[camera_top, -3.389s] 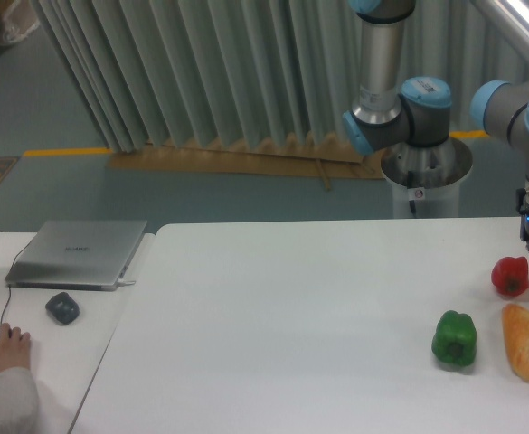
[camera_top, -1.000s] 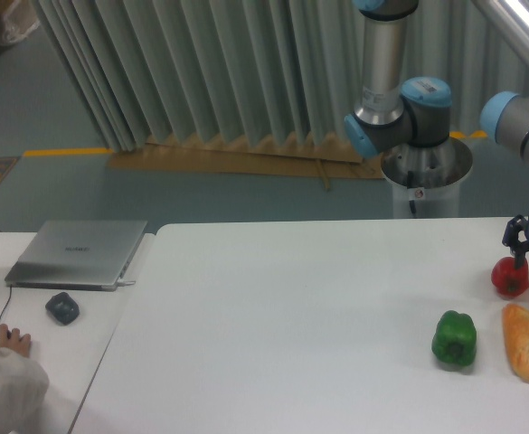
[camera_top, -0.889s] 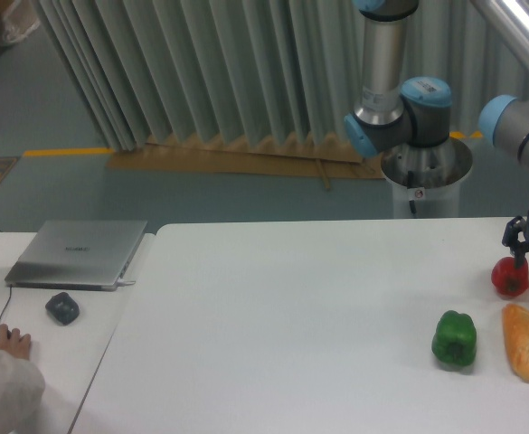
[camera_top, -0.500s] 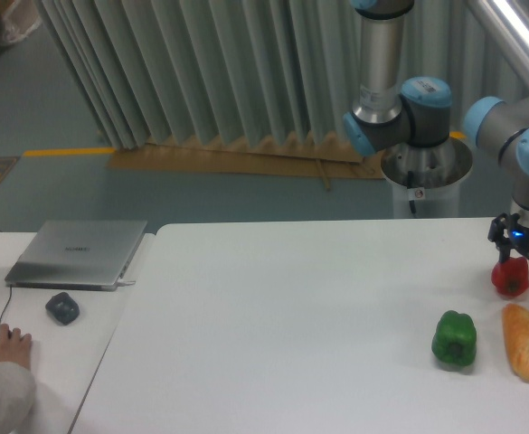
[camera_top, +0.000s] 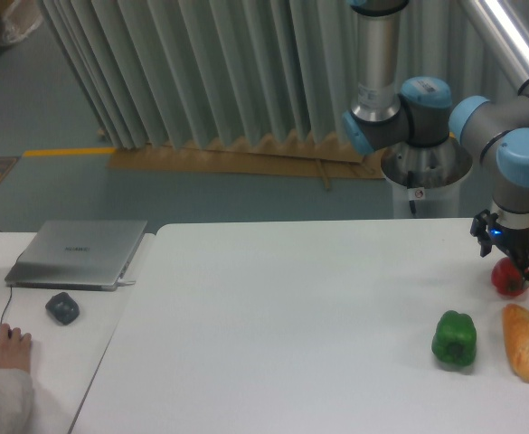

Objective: Place the red peppers in a basket

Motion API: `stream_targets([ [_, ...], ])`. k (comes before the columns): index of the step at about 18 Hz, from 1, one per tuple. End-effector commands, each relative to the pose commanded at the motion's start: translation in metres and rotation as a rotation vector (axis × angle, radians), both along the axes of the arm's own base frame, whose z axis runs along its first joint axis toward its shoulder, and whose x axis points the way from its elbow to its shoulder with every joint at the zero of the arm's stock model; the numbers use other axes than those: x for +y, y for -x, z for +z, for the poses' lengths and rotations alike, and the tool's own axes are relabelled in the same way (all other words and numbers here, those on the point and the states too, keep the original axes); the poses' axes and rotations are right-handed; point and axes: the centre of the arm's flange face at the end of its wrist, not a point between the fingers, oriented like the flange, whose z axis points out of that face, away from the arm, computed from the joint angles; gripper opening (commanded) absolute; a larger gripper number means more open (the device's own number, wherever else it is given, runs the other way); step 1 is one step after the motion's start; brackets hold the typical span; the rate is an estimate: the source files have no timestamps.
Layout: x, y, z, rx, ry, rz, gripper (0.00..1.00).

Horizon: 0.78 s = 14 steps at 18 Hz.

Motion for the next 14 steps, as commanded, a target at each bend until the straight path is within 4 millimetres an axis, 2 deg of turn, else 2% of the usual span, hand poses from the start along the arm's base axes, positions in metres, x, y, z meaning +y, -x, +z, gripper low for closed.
stream_targets([
  [5,-0.008,0.018,0.007,0.016,-0.006,0.009,1.0],
  [9,-0.014,0.026,-0.004,-0.001,0.008,0.027,1.0],
  [10,-0.019,0.031,-0.011,-0.013,0.012,0.051,1.0],
  [12,-0.028,0.038,-0.013,-0.025,-0.001,0.093,1.0],
  [14,-0.033,0.033,-0.023,-0.038,0.012,0.16,1.0],
])
